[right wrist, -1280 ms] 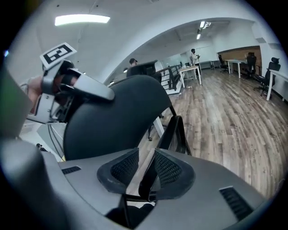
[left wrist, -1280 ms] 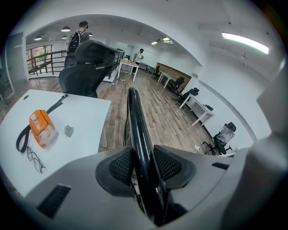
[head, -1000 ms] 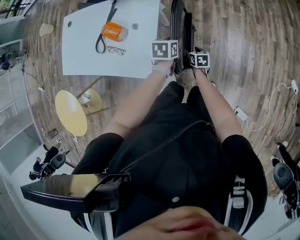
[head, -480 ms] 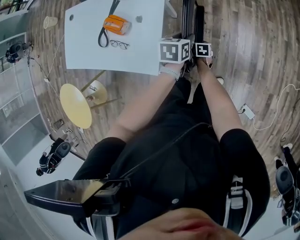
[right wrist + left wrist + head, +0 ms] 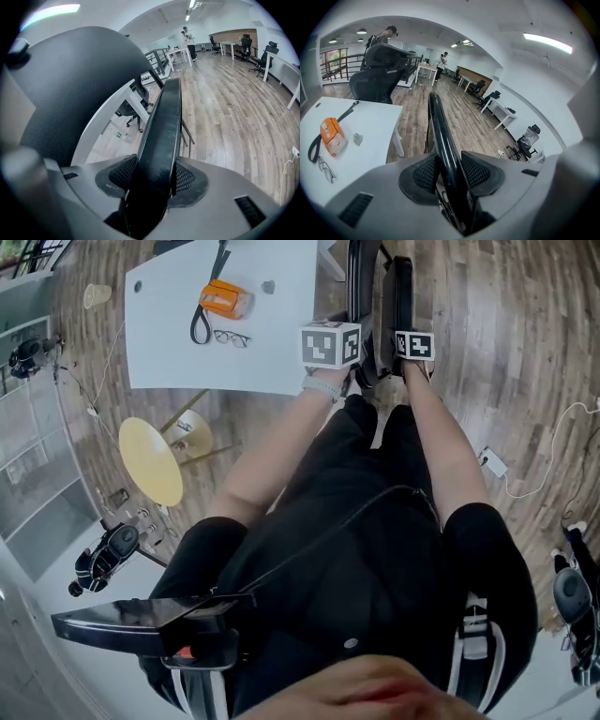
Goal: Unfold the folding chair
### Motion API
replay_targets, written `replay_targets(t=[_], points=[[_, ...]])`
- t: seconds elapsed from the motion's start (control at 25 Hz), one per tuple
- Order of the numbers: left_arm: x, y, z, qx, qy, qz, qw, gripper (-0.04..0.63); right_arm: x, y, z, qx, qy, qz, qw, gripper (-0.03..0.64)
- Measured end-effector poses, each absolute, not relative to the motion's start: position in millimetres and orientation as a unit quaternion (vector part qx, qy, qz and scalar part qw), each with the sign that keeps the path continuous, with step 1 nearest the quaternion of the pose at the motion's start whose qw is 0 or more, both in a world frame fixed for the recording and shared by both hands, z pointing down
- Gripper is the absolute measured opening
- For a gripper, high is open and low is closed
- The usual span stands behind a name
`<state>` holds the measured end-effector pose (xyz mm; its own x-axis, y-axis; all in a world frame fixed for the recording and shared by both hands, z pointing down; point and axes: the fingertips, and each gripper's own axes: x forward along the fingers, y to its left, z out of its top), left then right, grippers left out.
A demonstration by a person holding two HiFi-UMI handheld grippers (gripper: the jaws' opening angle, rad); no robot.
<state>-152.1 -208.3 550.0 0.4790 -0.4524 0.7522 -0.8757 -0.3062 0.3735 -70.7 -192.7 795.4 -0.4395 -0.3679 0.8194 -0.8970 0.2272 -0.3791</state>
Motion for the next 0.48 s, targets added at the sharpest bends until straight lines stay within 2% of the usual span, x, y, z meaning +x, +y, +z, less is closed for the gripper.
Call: replay_targets(t=[0.48], points=[[-202.8,-209.8,579.5,0.727,-0.459,0.289,0.422,0.130,3.1,-189.7,818.4,0.394,-0.734,0.503,0.230,0.212]])
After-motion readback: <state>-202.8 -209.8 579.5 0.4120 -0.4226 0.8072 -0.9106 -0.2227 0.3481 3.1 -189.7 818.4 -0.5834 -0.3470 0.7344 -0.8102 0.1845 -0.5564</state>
